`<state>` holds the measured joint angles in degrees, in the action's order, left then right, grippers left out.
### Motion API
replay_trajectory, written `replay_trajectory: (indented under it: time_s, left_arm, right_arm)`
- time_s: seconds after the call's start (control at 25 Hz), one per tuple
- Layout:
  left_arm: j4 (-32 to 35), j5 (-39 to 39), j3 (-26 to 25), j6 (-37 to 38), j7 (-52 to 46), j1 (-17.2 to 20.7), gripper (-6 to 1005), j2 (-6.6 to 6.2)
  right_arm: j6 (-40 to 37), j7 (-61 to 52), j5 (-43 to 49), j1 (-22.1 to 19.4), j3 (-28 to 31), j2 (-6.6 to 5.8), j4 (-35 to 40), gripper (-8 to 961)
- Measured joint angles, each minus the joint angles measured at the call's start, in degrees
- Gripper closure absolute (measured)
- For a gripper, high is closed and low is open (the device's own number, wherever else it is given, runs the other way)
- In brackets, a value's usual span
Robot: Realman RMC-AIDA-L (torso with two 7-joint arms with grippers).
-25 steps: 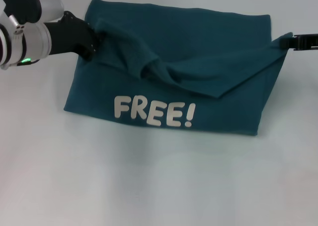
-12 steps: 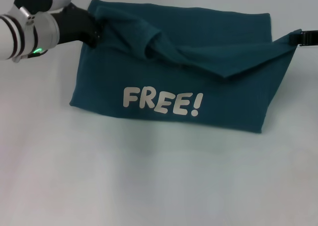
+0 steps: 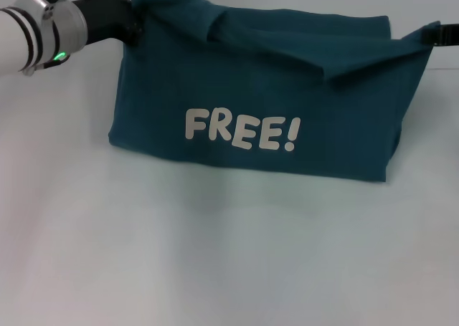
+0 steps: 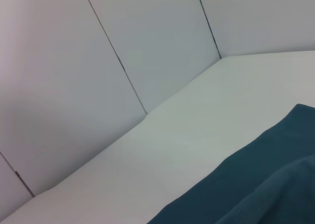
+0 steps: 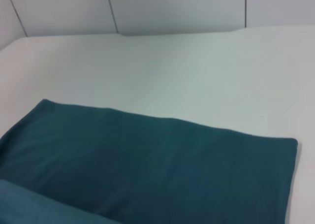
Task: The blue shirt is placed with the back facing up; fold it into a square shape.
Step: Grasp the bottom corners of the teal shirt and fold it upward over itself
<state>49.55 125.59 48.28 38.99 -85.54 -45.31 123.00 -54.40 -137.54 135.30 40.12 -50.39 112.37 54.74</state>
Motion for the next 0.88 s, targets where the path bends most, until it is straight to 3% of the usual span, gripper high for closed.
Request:
replay_trajectory:
  time_s: [0.28,0.88]
  left_arm:
    - [-0.1,-1.0,0.1,-2.1,0.1,0.1,983,0.01]
    - [-2.8,-6.1,0.3,-5.1,4.3,0.3,972,0.11]
  right_arm:
    - [2.9,0.7,-0.1,0.7,-0.5,1.02,0.4,937]
    - [6.4,1.5,-0.1,1.5,-0.5,1.27,0.1,937]
